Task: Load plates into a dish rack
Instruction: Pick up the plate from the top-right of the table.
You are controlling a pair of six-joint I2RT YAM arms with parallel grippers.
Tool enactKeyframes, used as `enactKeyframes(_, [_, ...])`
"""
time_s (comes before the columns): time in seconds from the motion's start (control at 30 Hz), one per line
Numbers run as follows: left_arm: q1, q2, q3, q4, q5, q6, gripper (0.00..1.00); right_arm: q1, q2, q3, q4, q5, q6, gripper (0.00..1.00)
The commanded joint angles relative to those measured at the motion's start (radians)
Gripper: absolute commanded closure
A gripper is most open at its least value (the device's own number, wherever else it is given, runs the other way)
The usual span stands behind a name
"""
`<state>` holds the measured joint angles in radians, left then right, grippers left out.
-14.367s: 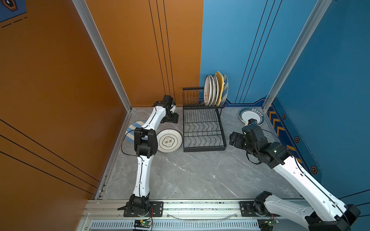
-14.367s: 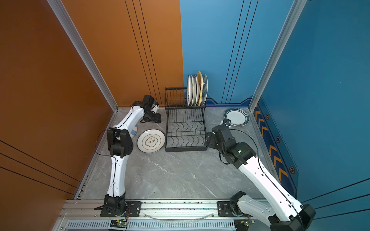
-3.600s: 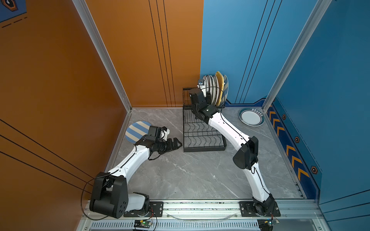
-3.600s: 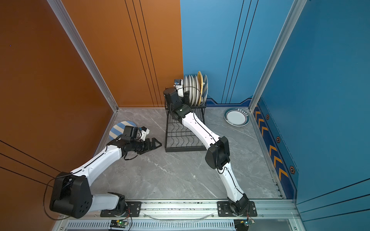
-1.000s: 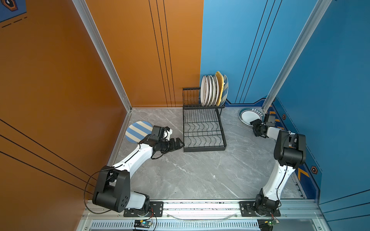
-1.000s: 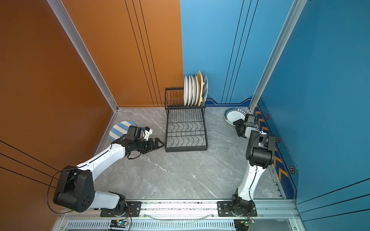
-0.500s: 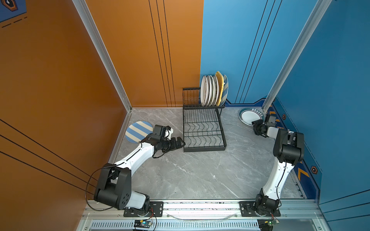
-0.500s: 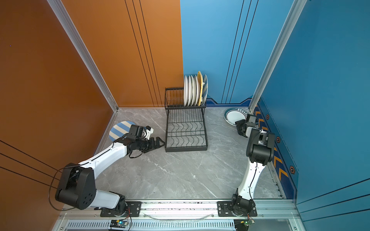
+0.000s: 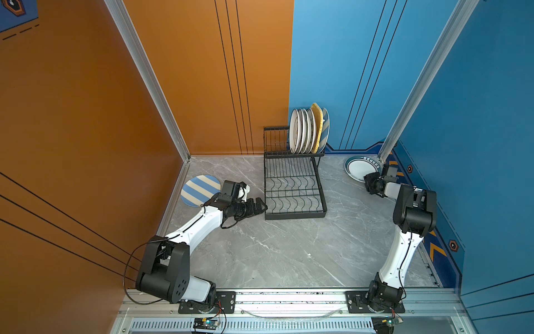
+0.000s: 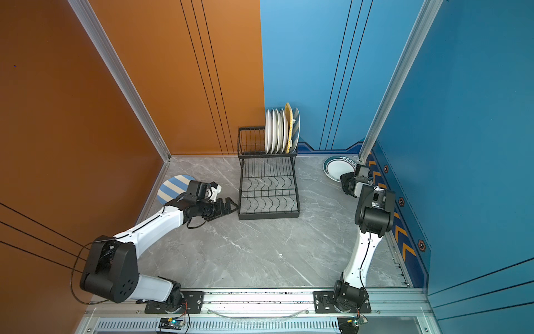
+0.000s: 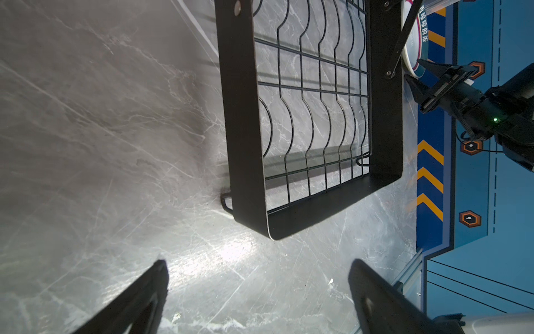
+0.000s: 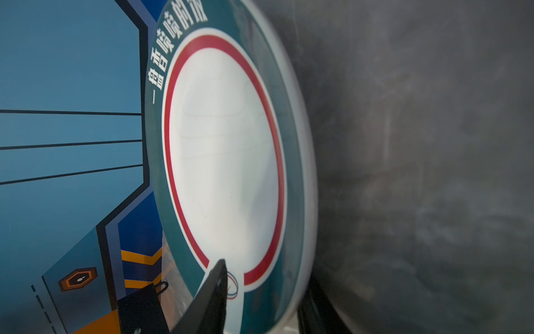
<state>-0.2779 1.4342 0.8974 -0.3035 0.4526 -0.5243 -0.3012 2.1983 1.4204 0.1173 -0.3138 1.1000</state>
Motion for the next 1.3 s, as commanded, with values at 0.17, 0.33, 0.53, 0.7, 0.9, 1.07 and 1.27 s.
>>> enactKeyframes(0.17, [-0.010, 0.001, 0.011, 0.007, -0.023, -0.009, 0.02, 0.001, 0.034, 0.038, -0.037, 0.015, 0.021, 0.69])
enactKeyframes(0.33, [-0.010, 0.003, 0.010, 0.008, -0.022, -0.010, 0.02, 0.003, 0.041, 0.048, -0.039, 0.018, 0.031, 0.73])
enactKeyframes(0.53, [-0.010, 0.003, 0.010, 0.008, -0.021, -0.011, 0.02, 0.002, 0.040, 0.050, -0.047, 0.019, 0.039, 0.82])
enactKeyframes(0.7, [-0.010, 0.002, 0.006, 0.010, -0.020, -0.010, 0.02, 0.000, 0.033, 0.040, -0.043, 0.019, 0.046, 0.92])
enactKeyframes(0.9, [-0.010, 0.003, 0.006, 0.010, -0.013, -0.007, 0.02, -0.003, 0.009, 0.013, -0.025, 0.015, 0.060, 1.00])
enactKeyframes(1.07, [-0.007, 0.002, 0.010, 0.010, -0.006, -0.001, 0.02, -0.005, -0.038, -0.030, -0.010, -0.002, 0.059, 1.00])
enactKeyframes(1.27, [-0.001, 0.006, 0.017, 0.009, 0.008, 0.011, 0.02, -0.002, -0.117, -0.105, 0.016, -0.024, 0.060, 1.00])
